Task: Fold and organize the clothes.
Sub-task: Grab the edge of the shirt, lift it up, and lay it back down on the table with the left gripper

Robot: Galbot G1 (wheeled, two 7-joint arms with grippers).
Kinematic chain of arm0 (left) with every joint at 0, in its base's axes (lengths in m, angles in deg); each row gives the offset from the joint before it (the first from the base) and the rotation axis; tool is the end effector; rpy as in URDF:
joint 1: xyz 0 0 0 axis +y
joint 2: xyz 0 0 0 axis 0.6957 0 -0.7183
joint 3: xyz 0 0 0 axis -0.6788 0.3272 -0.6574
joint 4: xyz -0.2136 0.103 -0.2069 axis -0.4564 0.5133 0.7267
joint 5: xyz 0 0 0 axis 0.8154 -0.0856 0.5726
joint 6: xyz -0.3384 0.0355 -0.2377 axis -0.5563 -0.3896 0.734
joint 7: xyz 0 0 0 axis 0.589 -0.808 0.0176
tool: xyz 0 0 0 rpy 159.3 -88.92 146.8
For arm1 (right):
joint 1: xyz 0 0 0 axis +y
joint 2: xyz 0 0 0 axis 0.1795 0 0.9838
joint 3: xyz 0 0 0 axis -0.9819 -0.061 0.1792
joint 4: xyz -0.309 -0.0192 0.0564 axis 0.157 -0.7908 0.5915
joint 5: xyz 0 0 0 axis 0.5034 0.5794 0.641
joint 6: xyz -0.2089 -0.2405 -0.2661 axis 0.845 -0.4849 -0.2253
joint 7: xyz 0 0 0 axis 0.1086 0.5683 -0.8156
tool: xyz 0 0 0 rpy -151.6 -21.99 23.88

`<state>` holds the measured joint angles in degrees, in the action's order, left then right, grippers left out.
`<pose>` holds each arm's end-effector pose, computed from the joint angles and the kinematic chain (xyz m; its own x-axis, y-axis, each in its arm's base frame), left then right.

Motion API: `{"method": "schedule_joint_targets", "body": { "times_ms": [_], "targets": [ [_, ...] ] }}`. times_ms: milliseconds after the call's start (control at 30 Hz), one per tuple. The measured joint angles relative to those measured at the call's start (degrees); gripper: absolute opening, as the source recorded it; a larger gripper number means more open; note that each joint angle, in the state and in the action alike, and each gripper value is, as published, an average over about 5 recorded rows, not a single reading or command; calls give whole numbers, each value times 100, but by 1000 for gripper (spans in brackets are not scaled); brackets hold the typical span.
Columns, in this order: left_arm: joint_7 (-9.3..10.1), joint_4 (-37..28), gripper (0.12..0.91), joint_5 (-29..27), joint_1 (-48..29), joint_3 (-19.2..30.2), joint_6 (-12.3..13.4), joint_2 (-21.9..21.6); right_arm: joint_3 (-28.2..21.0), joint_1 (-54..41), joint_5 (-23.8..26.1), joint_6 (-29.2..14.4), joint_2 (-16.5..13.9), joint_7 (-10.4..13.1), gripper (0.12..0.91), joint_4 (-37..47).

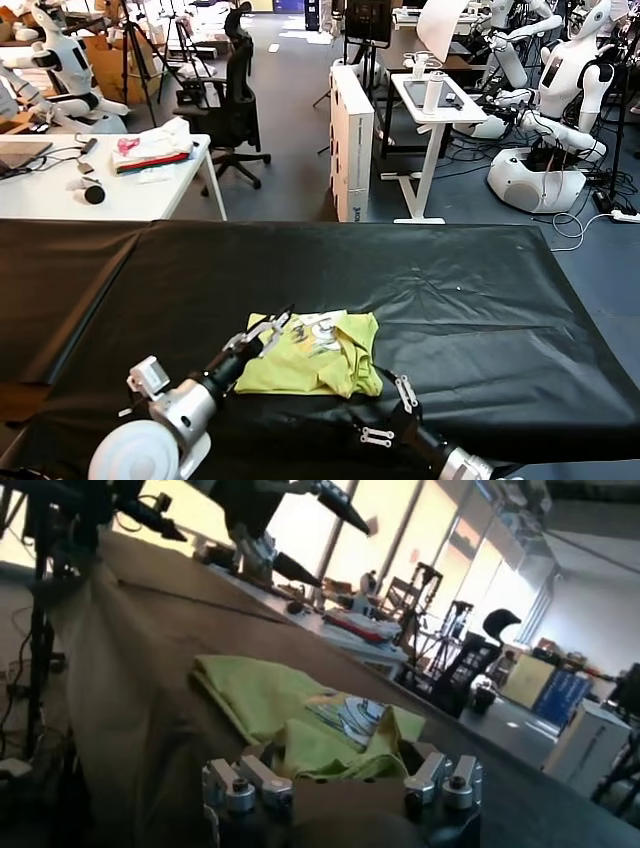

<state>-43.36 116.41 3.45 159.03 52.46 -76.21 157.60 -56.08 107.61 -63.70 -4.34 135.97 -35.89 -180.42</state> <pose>0.2614 0.0263 -0.1543 -0.8586 0.4667 0.2122 0.1730 0.6533 -0.7371 0.2292 -0.0001 -0.3297 -0.6972 -0.6967 0.1690 -0.6879 0.5837 -0.4313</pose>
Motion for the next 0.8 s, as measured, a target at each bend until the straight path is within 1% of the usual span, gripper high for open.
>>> {"method": "schedule_joint_targets", "body": {
  "times_ms": [100, 200, 267, 333, 433, 533, 567, 600, 667, 700, 800],
  "targets": [
    [-4, 30, 907, 11, 39, -56, 0, -6, -59, -85, 105, 2, -9, -6, 892, 52],
    [-11, 54, 907, 5, 81, -72, 0, -5, -78, -135, 200, -17, -26, -27, 813, 87],
    [-18, 68, 907, -9, 103, -72, 0, -1, -83, -166, 253, -41, -36, -45, 739, 109],
    [-23, 82, 907, -20, 116, -72, 0, 3, -89, -195, 287, -60, -47, -62, 684, 130],
    [-28, 104, 907, -29, 124, -72, 0, 3, -102, -238, 299, -70, -71, -88, 565, 167],
    [-37, 118, 907, -43, 133, -75, 0, 2, -123, -292, 298, -72, -99, -115, 392, 223],
    [-46, 124, 907, -53, 138, -76, 0, 2, -133, -312, 297, -72, -109, -123, 318, 244],
    [-58, 128, 907, -69, 146, -78, 0, 3, -145, -332, 296, -72, -120, -131, 264, 263],
    [-92, 137, 907, -114, 167, -79, 0, 8, -171, -370, 293, -72, -144, -147, 178, 293],
    [-110, 140, 907, -141, 181, -80, 0, 12, -182, -388, 291, -72, -156, -155, 154, 302],
    [-152, 141, 907, -207, 218, -80, 0, 29, -205, -422, 271, -76, -188, -168, 138, 307]
  ]
}}
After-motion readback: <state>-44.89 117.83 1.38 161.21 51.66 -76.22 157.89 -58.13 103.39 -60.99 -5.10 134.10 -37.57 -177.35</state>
